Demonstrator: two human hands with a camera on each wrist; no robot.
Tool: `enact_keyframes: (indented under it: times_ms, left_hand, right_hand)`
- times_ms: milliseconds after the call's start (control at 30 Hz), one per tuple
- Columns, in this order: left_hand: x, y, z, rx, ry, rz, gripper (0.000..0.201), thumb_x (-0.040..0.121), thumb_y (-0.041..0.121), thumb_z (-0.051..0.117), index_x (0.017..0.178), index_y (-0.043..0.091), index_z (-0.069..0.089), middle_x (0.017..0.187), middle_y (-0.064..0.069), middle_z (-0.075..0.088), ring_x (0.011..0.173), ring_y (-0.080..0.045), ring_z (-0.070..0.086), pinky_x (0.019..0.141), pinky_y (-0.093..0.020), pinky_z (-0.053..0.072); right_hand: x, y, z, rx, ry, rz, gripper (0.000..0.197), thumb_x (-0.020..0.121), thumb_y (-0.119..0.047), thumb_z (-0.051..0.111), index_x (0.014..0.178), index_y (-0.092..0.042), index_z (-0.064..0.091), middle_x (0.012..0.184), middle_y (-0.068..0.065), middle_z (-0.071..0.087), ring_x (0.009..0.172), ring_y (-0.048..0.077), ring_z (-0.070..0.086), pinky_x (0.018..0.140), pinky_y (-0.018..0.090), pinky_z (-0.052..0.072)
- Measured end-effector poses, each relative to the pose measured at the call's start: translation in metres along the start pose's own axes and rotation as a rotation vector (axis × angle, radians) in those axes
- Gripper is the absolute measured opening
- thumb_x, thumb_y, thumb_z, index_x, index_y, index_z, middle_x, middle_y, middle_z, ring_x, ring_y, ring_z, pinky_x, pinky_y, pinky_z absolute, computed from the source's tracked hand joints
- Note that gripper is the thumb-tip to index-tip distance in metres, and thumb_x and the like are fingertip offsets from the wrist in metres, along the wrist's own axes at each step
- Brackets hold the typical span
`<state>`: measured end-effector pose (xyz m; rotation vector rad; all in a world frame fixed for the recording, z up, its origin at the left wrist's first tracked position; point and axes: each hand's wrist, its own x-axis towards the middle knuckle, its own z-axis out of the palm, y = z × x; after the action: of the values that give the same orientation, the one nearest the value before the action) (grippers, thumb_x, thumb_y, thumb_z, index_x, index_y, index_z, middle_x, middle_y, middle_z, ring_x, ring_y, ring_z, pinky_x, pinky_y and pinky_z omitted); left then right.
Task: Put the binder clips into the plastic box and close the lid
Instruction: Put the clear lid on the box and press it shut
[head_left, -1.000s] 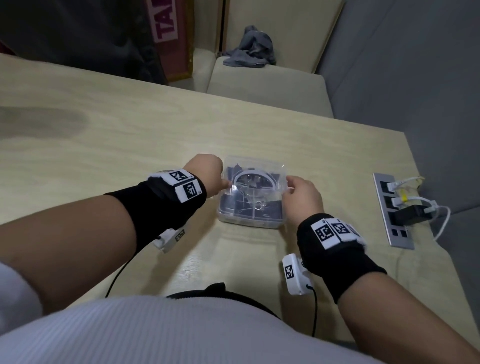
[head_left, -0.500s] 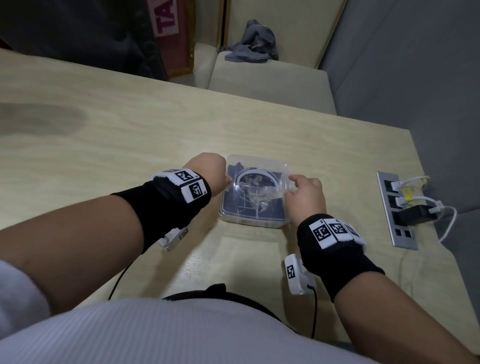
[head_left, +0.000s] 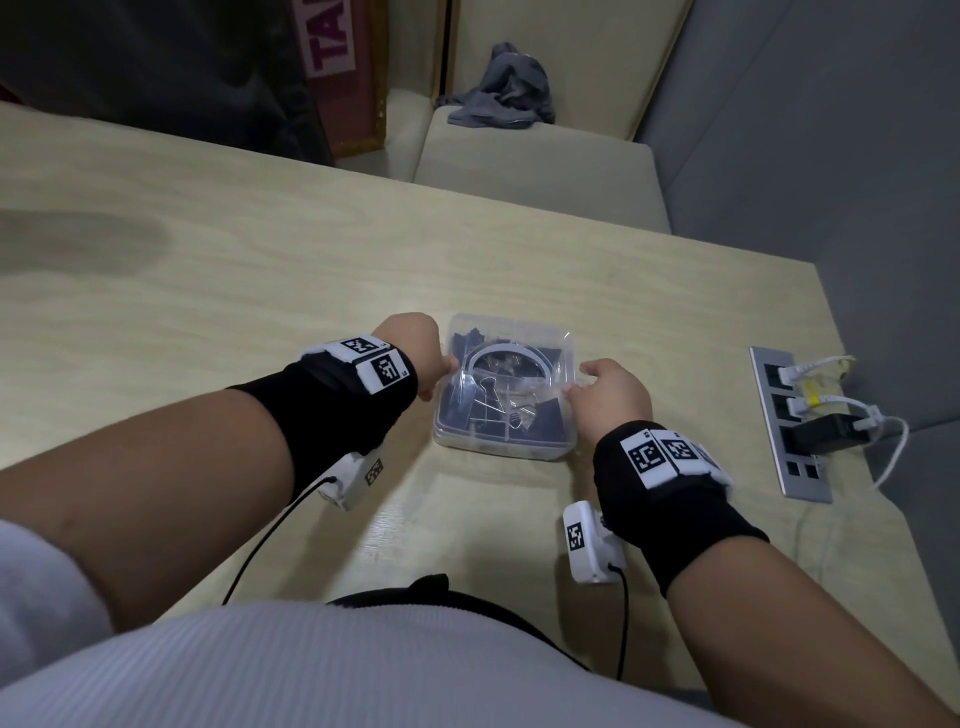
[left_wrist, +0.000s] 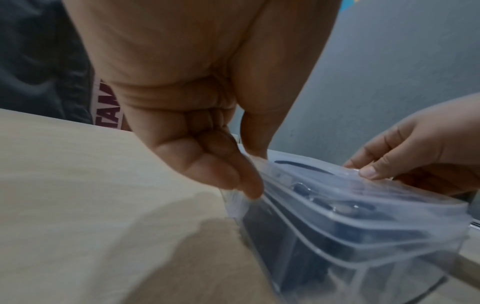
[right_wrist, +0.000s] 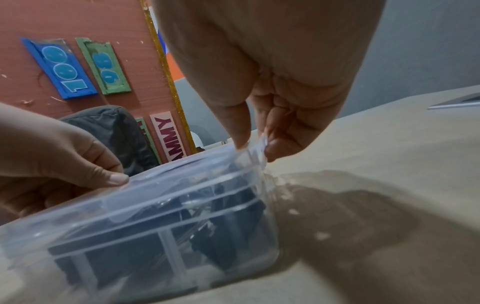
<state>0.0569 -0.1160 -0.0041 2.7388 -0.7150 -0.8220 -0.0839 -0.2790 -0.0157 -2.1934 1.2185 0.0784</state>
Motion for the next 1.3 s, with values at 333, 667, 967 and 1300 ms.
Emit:
enact_keyframes:
  times_ms: [333,667,967,1300]
  left_hand:
    - [0.003,-0.001,0.001,0.002,0.009,0.007,0.046,0.092,0.037,0.056,0.062,0.008,0.075,0.065,-0.006,0.075,0.054,-0.017,0.063,0.075,-0.03,0.057]
    - [0.001,-0.005,0.009,0.0,0.169,0.089,0.043,0.09,0.033,0.058,0.127,0.011,0.058,0.123,-0.013,0.062,0.108,-0.03,0.06,0.081,-0.033,0.046]
    - [0.005,-0.003,0.002,-0.002,0.236,0.098,0.031,0.087,0.033,0.062,0.105,0.009,0.067,0.099,-0.007,0.073,0.092,-0.028,0.065,0.076,-0.034,0.051]
    - [0.008,-0.002,0.002,0.116,0.176,0.044,0.027,0.087,0.032,0.062,0.095,0.007,0.068,0.095,-0.01,0.07,0.076,-0.025,0.054,0.066,-0.032,0.046]
  right_hand:
    - [0.0,0.001,-0.003,0.008,0.009,-0.007,0.04,0.088,-0.022,0.06,0.128,-0.017,0.056,0.123,0.009,0.064,0.112,0.03,0.06,0.096,0.037,0.047]
    - [-0.011,0.008,0.011,0.03,-0.109,-0.074,0.05,0.093,-0.023,0.044,0.143,-0.027,0.039,0.157,0.007,0.013,0.138,0.031,0.031,0.113,0.039,0.03]
    - [-0.012,-0.005,0.003,0.148,-0.069,-0.098,0.053,0.097,-0.023,0.044,0.148,-0.019,0.028,0.151,0.007,0.025,0.122,0.022,0.047,0.098,0.022,0.032]
    - [-0.012,-0.008,0.012,-0.018,-0.114,-0.141,0.036,0.094,-0.017,0.042,0.128,-0.007,0.051,0.138,0.016,0.041,0.118,0.028,0.048,0.093,0.026,0.034]
